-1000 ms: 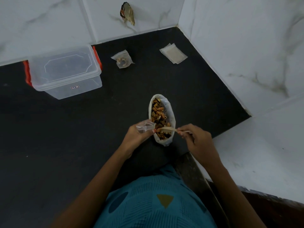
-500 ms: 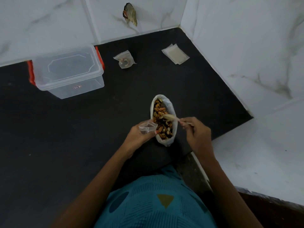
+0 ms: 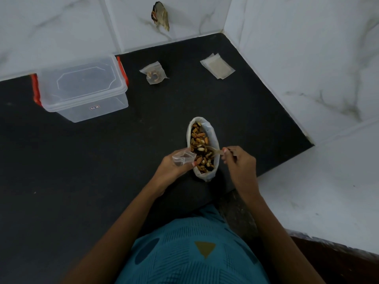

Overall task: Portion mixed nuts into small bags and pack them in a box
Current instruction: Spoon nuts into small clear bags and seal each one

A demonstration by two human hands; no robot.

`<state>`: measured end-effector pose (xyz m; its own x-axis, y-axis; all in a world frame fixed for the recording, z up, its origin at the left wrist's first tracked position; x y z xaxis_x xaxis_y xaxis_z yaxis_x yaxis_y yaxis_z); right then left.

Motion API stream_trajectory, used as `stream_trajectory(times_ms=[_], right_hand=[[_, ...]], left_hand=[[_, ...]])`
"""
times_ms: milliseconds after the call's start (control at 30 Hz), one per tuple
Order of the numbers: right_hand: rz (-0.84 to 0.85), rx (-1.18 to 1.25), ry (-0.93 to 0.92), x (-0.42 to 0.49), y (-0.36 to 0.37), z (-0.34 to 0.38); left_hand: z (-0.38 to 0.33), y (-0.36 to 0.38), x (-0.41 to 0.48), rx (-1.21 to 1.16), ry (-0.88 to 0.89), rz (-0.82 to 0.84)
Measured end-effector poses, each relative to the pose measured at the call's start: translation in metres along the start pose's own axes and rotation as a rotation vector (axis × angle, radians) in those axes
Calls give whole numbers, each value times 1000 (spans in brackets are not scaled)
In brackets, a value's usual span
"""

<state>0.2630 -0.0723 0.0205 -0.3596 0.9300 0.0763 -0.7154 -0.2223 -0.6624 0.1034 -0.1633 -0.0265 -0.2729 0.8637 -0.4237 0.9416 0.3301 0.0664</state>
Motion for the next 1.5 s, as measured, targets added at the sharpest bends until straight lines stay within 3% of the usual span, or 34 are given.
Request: stream_trajectory(times_ms=[167,333,633,900,1100,1333,1500], right_hand=[[-81,197,292,0,-1,-15],[-99,356,470,2,-8,-25],[-117,239,407,3,-17,-13],[-125,447,585,-1,-17,-27],[-105,645,680,-2,-21,-21],[-34,767,597,-2,-30,12],[15,692,487,-4,-26,33]], left_hand=[[0,0,0,10,-4,18],[0,0,-1,13,-9,24],[2,-1,0,23,-7,42],[-2,-6,-2,137,15,-21],[-21,-4,-3,307,228,-121],[-27,2,6,420,279,-185],[-29,4,8,425,285,-220]])
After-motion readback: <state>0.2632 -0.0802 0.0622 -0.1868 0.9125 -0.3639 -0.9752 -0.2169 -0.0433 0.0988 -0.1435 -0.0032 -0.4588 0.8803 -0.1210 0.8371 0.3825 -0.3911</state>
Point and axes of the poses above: each hand's wrist, its own x-axis towards the middle knuckle, its own y-axis out of the palm, z = x × y, the point moved 5 cm from there along x, towards the middle knuckle, and after that the axes turned 2 degrees about -x, right-handed, at the moved point
